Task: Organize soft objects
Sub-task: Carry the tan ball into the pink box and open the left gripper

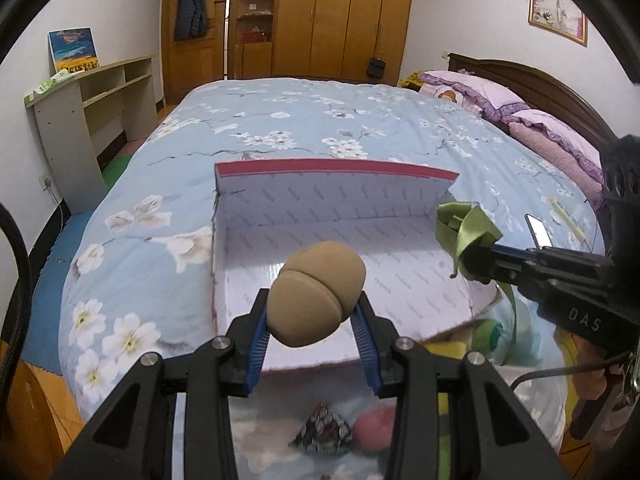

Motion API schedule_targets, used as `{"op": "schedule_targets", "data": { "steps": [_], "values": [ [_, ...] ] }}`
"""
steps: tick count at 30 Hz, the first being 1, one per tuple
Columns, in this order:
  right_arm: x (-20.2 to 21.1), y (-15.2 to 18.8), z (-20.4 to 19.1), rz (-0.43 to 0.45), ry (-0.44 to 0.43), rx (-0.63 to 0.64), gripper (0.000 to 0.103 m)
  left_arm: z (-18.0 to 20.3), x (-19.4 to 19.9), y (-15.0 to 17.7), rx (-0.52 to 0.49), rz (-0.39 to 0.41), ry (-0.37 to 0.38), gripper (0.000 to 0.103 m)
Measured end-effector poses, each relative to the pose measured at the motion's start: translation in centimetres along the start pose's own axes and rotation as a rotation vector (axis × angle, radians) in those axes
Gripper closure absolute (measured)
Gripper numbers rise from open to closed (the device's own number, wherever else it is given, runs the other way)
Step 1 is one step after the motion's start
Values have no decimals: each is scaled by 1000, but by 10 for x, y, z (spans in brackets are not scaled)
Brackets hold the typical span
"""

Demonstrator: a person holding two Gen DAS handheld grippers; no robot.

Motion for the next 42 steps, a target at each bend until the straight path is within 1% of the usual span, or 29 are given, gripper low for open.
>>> {"op": "schedule_targets", "data": {
  "steps": [5, 9, 13, 16, 21, 24, 27, 30, 34, 42],
  "values": [
    [-10, -10, 13, 3, 37, -22, 96, -3, -20, -8, -3, -12, 5, 62],
    [-20, -18, 19, 7, 94, -34, 96, -8, -39, -14, -14, -13, 31, 62],
    [-31, -24, 24, 11, 184, -28, 96, -13, -55, -21, -52, 4, 21, 62],
    [-38, -30, 31, 6, 240, -38, 96, -18, -70, -25, -53, 1, 57, 62],
    [-50, -38, 43, -3, 293, -54, 96, -23, -89, -28, -51, -25, 62, 62],
    [-57, -41, 52, -6, 309, -64, 96, -23, -99, -29, -42, -54, 73, 62],
    [-64, -43, 60, -11, 315, -64, 96, -20, -105, -31, -40, -64, 58, 62],
    [-70, -45, 65, -10, 340, -38, 96, -18, -113, -32, -28, -78, 43, 62],
    [-76, -46, 73, -19, 332, -42, 96, -15, -126, -34, -14, -105, 34, 61],
    [-90, -41, 79, -43, 330, -30, 95, -12, -141, -35, 11, -133, 10, 61]
  ]
}}
Point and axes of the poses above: each gripper's, at about its wrist camera, not at the fingertips, and x roughly against the way its jaws point, z to its right, y to its underside, the point moved 4 cm from there along -x, roughly the way its jaws point, and after that the axes turned 15 degrees about -x, right-handed, at the moved point
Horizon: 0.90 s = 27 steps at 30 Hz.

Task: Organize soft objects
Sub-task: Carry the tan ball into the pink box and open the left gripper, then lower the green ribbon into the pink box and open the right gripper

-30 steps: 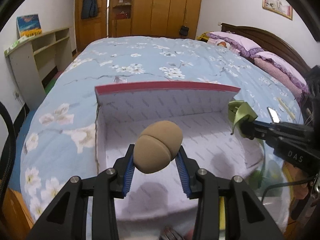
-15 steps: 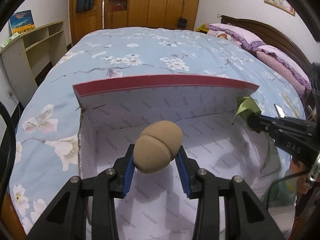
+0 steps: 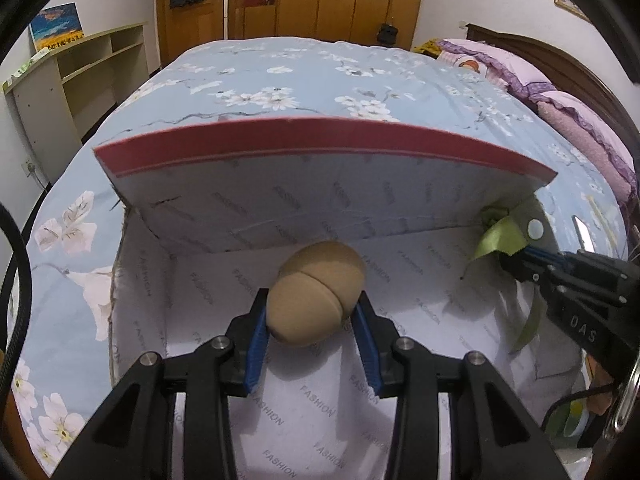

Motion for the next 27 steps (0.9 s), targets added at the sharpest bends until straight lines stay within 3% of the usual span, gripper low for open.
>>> {"op": "schedule_targets", "data": {
  "steps": [4, 8, 12, 14, 27],
  "values": [
    [-2, 0, 2, -3, -12, -12, 95, 1, 1, -2, 2, 1, -8, 61],
    [-1, 0, 2, -6, -24, -12, 86, 0, -1, -3, 21, -9, -9, 58],
    [3, 0, 0, 11, -25, -6, 74, -2, 3, -3, 33, 0, -28, 44],
    [5, 0, 0, 17, -24, -1, 70, -2, 6, -2, 30, 8, -34, 43],
    [35, -1, 0, 62, -64, -11, 68, 6, 37, 7, 18, 30, -45, 41]
  ]
}}
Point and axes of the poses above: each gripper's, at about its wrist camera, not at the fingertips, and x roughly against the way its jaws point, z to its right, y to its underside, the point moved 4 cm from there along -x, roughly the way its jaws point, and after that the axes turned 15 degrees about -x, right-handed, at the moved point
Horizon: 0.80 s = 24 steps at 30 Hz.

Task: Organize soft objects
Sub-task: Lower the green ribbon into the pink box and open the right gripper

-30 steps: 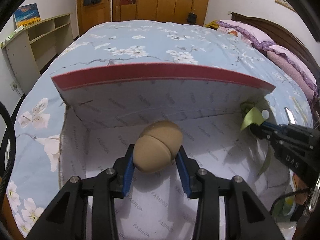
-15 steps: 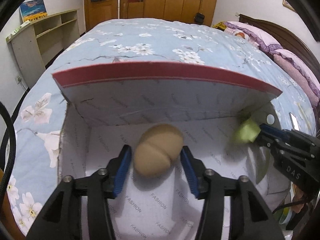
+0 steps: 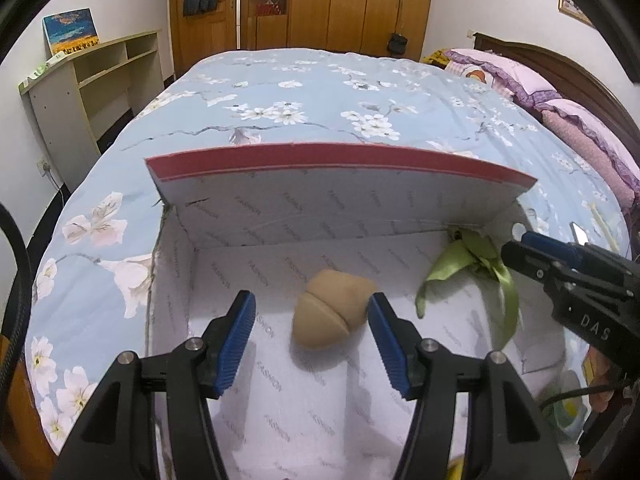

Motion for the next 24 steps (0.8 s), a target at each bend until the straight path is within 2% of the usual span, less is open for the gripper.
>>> {"op": "schedule_targets", "data": {
  "steps": [3, 6, 24],
  "values": [
    [9, 1, 0, 3, -22, -12, 68, 0, 9, 3, 13, 4, 4, 41],
    [18, 2, -1, 9, -40, -17, 67, 0, 15, 5, 23, 0, -3, 35],
    [72, 22, 3, 51, -83, -36, 67, 12, 59, 24, 25, 23, 8, 35]
  ]
}}
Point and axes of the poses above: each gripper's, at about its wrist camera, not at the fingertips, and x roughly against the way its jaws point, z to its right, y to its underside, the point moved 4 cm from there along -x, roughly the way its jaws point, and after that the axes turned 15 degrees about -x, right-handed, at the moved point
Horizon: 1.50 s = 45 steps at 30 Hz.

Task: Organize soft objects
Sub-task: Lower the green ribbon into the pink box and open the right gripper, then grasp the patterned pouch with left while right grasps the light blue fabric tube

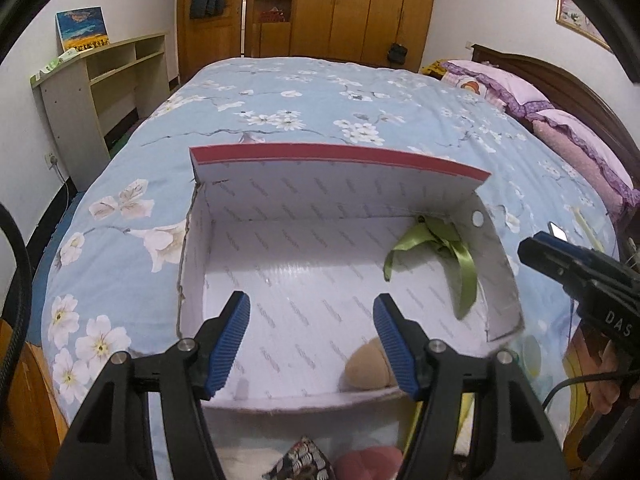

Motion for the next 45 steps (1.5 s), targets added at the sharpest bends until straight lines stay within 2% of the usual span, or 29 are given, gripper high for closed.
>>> {"op": "schedule_targets", "data": {
  "steps": [10, 21, 34, 45],
  "values": [
    [29, 19, 4, 23, -17, -5, 67, 12, 25, 15, -17, 11, 16, 35],
    [48, 49, 10, 17, -21, -5, 67, 22, 34, 45, -17, -23, 35, 35],
    [53, 80, 26, -2, 4, -15, 67, 20, 27, 84, 21, -103, 44, 35],
    [61, 102, 28, 3, 28, 66, 67, 18, 14, 102, 44, -143, 54, 35]
  ]
}}
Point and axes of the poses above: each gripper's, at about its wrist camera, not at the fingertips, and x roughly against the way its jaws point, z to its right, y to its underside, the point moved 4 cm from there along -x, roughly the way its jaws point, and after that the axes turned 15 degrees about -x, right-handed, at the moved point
